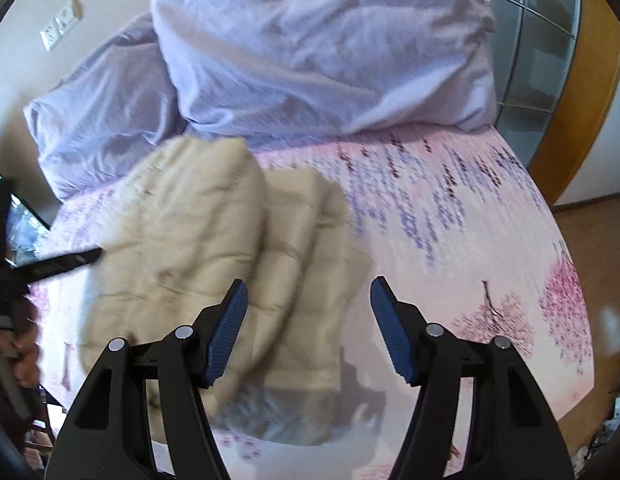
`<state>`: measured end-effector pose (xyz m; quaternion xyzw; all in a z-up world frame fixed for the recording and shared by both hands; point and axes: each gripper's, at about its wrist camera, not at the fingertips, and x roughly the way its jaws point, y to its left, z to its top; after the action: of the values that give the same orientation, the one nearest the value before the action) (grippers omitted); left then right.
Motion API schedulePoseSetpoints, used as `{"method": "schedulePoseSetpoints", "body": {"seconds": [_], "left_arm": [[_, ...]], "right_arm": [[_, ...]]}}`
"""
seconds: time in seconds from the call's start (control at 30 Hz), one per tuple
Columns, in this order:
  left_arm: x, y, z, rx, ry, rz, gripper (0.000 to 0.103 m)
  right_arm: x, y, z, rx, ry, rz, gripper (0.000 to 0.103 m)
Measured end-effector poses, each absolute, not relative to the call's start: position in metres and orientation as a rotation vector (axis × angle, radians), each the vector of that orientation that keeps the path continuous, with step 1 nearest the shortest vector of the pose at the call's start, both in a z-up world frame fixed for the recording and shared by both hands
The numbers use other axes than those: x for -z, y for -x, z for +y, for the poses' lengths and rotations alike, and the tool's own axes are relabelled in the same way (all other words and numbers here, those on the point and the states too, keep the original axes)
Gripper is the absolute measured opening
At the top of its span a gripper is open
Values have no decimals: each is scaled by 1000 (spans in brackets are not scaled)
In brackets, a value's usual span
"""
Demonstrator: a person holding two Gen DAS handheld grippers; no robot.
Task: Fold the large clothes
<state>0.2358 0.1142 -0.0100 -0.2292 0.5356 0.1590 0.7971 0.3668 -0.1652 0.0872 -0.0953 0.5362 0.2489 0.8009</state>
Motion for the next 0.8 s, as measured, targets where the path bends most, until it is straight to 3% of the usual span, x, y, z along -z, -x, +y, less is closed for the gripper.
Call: {"method": "schedulePoseSetpoints", "body": {"seconds": [0.47, 0.8], "left_arm": [[40, -250, 69, -229, 502, 1202, 69], [39, -248, 66, -212, 492, 1199, 71]], "right_arm": [[-89, -356, -113, -620, 213, 1137, 65], [-48, -364, -109, -529, 238, 1193, 56]]}}
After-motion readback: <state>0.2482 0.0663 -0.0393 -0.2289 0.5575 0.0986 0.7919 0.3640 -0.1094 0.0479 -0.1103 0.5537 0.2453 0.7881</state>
